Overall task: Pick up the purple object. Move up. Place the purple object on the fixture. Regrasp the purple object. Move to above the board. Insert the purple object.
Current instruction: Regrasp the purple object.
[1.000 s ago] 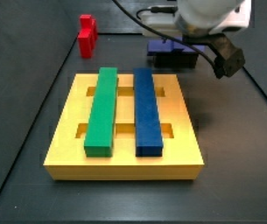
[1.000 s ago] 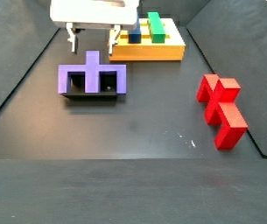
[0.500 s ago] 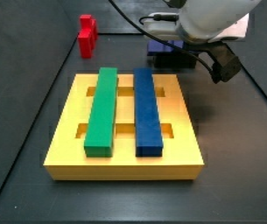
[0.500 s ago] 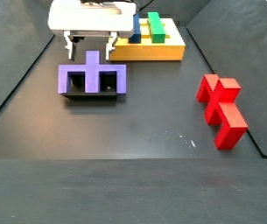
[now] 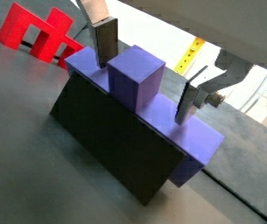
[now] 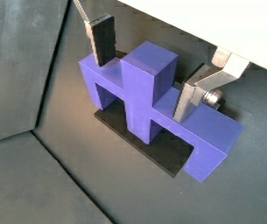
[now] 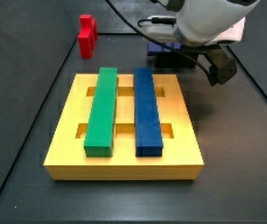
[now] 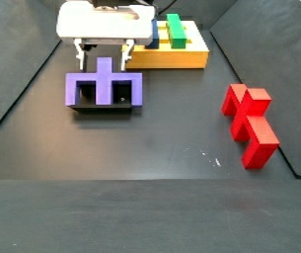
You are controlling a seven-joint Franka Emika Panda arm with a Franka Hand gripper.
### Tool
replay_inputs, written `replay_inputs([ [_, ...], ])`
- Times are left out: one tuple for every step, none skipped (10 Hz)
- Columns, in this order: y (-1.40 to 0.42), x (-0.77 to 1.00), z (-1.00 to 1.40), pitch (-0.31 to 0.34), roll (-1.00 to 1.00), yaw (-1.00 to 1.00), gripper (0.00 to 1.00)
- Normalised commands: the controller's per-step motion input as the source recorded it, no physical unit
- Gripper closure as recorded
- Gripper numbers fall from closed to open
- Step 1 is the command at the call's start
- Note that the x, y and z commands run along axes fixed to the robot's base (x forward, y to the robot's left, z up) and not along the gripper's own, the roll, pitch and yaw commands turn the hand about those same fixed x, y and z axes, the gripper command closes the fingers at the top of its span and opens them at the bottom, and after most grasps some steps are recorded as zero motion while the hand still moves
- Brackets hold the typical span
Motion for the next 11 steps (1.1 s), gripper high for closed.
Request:
replay_inputs([
  [0.00,0.00,-0.19,-0.009,0.00,0.01,0.00],
  [0.00,0.00,-0.10,0.000,0.00,0.00,0.00],
  [0.00,0.00,0.00,0.000,0.00,0.00,0.00],
  [0.00,0.00,0.00,0.000,0.00,0.00,1.00],
  [0.00,0.00,0.00,0.000,0.00,0.00,1.00],
  [0.00,0.00,0.00,0.000,0.00,0.00,1.00],
  [0.00,0.00,0.00,0.000,0.00,0.00,1.00],
  [0.00,0.00,0.00,0.000,0.00,0.00,1.00],
  [0.00,0.00,0.00,0.000,0.00,0.00,1.00],
  [0.00,0.00,0.00,0.000,0.00,0.00,1.00],
  [0.00,0.00,0.00,0.000,0.00,0.00,1.00],
])
